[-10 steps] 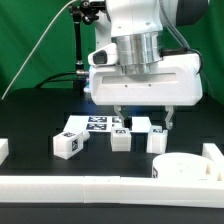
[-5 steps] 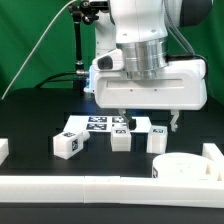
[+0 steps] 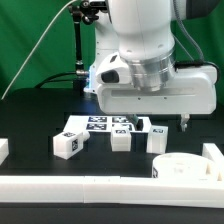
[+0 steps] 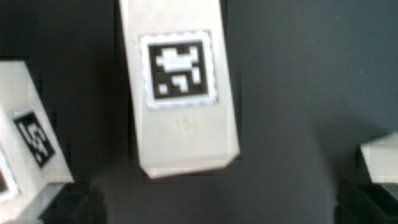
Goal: Assemble stool
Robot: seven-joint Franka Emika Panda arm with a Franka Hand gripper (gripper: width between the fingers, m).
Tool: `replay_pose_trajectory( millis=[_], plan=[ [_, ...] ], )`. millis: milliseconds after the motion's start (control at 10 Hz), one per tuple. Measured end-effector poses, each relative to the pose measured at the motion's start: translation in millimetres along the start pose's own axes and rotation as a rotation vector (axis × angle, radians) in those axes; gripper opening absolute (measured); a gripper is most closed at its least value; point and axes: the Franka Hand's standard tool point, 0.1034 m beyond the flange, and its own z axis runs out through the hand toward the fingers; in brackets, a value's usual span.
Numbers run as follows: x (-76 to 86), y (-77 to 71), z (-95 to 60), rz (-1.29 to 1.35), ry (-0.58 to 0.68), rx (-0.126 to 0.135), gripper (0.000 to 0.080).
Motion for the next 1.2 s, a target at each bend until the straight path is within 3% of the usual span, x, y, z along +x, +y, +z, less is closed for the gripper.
replay_pose_trajectory(
  millis=[800,1200],
  plan=[
    [-10.0,8.3,13.8,0.003,-0.546,-0.036,0.0649],
    [-7.9,8.2,20.2,0.000,-0.575,-0.042,0.0649]
  ],
)
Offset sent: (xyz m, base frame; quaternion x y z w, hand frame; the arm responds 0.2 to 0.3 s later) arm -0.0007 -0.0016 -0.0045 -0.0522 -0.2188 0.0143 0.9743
